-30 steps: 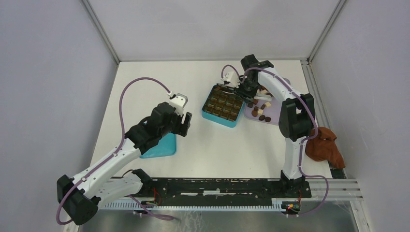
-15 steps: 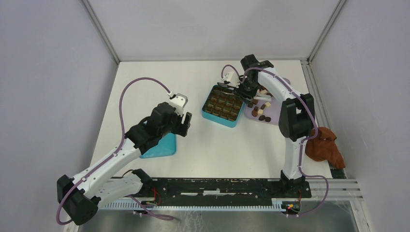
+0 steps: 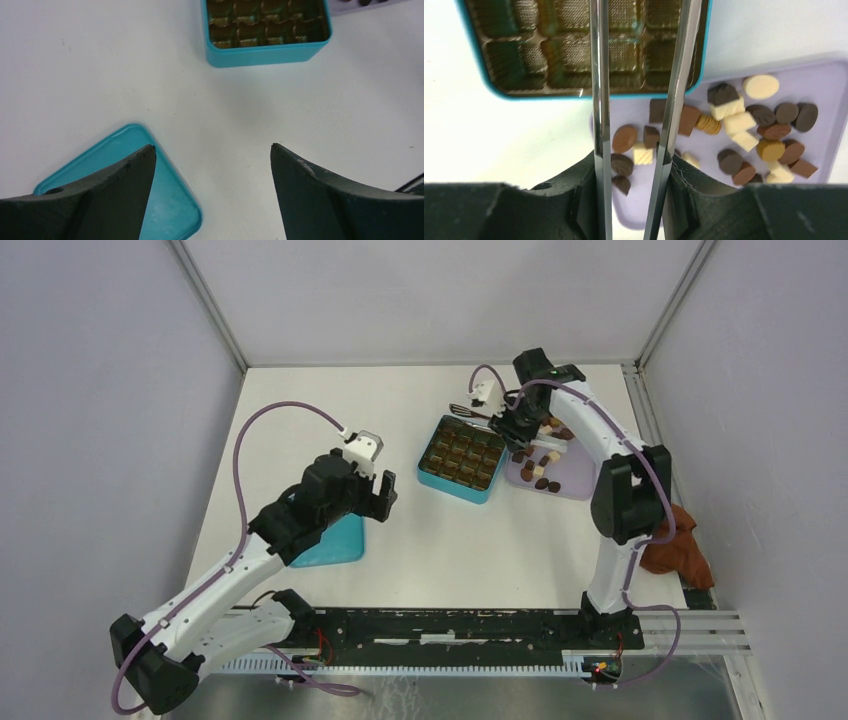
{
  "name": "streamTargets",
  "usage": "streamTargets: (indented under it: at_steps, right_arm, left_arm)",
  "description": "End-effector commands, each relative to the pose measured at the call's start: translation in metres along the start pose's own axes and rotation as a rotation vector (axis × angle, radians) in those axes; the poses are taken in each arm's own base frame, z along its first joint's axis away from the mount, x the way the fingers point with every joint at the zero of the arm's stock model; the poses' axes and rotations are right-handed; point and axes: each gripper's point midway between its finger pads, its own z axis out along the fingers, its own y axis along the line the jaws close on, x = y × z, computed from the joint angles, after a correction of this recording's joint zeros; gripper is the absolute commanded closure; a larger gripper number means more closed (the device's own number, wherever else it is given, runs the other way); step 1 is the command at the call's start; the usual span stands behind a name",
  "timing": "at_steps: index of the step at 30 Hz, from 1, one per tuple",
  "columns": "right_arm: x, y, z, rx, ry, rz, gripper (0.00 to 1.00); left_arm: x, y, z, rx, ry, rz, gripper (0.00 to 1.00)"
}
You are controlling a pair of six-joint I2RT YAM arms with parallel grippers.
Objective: Pack the chocolate
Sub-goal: Place the fake chocolate in the packing box.
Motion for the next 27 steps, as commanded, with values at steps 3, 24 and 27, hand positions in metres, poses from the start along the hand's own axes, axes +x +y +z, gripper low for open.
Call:
streamTargets:
  at_steps: [3,24,27]
  right_arm:
    - [0.022,0.011,-0.070,0.050,-0.177,0.084,0.56]
    - [0.153,0.028,-0.089,0.087,-0.096,0.260,0.56]
    - [0.156,0.024,-0.087,0.094,-0.099,0.272,0.56]
  left_arm:
    - [-0.106,-0.082,-0.047,0.465,-0.288,-0.379,0.09]
    - [-0.296,-0.273,-0.116,0.767,-0.151,-1.058,0.01]
    - [-0.295,-0.272,-0.116,0.778,-0.140,-1.092,0.00]
